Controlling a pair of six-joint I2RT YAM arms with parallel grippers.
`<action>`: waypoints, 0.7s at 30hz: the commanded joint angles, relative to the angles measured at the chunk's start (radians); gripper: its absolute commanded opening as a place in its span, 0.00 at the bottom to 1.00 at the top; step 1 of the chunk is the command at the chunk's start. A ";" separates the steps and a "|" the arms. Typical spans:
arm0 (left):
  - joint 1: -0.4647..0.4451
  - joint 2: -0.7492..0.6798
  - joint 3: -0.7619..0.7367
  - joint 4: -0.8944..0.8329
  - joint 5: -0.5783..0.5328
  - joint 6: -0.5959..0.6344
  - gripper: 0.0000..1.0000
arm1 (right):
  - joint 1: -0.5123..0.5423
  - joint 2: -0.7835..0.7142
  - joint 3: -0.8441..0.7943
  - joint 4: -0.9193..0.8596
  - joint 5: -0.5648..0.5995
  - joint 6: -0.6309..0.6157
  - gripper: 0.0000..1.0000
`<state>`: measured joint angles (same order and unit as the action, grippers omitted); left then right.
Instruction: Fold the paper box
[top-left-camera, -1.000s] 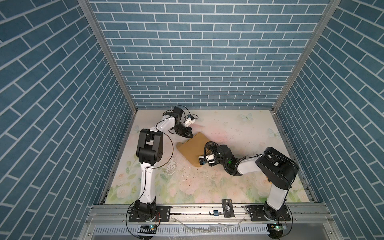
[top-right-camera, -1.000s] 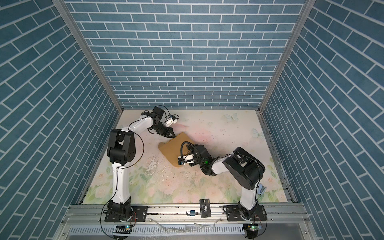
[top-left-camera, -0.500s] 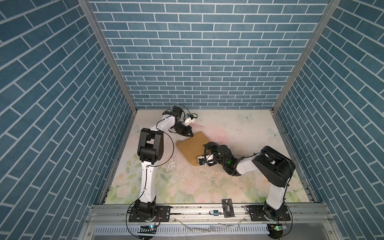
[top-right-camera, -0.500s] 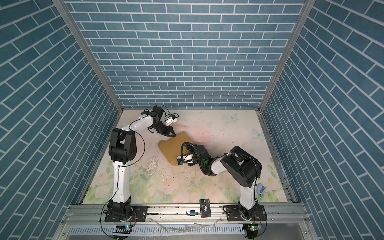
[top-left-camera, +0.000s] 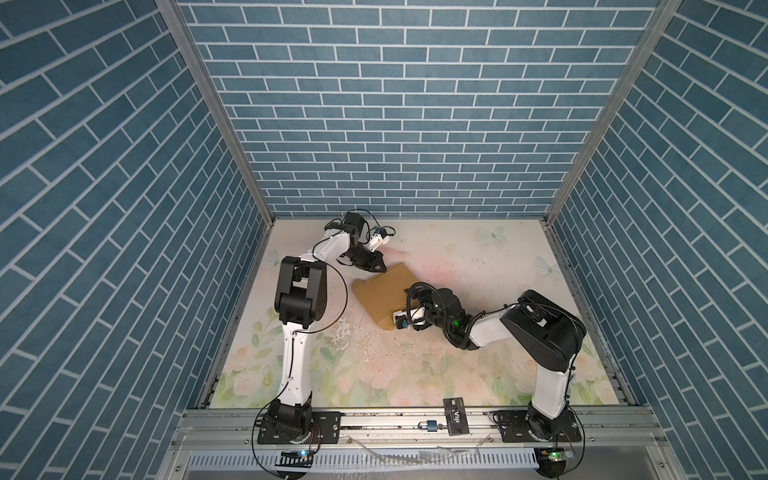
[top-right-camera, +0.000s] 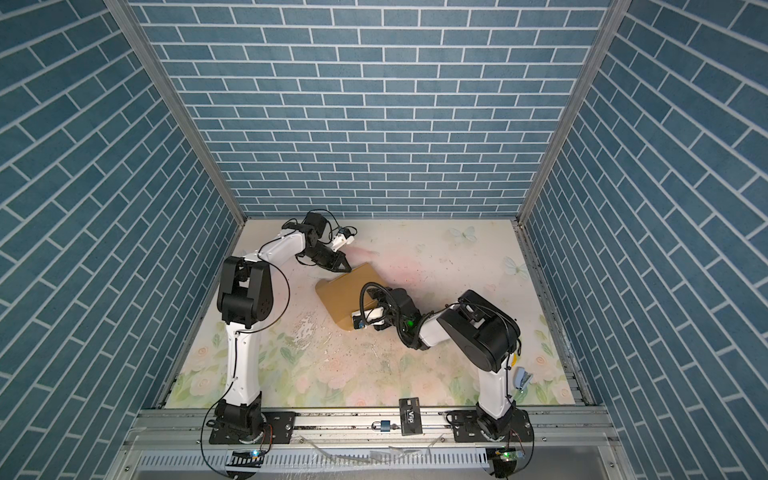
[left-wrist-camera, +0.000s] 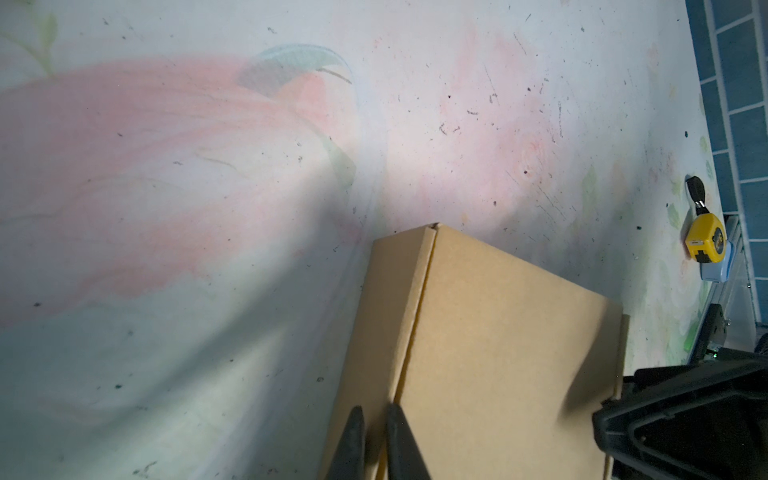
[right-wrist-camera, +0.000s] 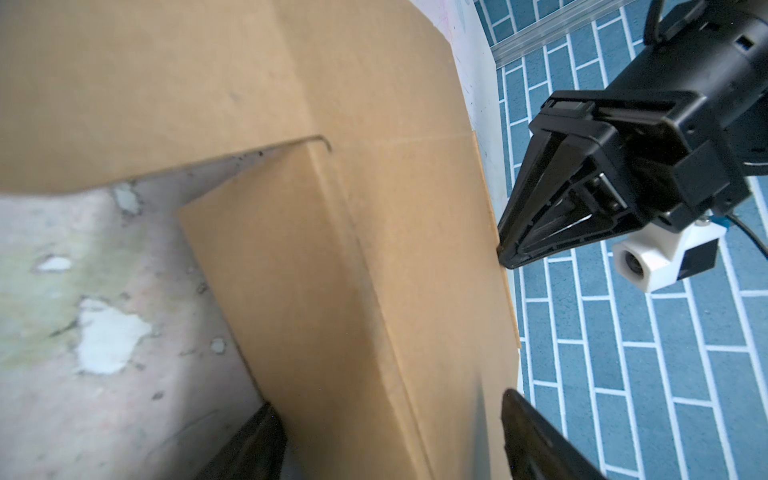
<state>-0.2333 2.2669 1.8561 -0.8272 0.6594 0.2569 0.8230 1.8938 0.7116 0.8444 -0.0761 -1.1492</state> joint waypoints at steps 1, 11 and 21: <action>-0.014 0.055 -0.029 -0.065 -0.041 0.018 0.12 | -0.009 -0.057 0.034 0.048 0.009 0.007 0.80; -0.014 0.049 -0.031 -0.073 -0.017 0.018 0.18 | -0.010 -0.061 0.050 0.031 0.009 0.015 0.69; -0.014 -0.013 -0.043 -0.069 -0.017 0.011 0.38 | -0.010 -0.072 0.038 0.016 -0.002 0.049 0.59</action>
<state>-0.2287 2.2631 1.8500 -0.8162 0.6498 0.2577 0.8227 1.8633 0.7265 0.8230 -0.0860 -1.1500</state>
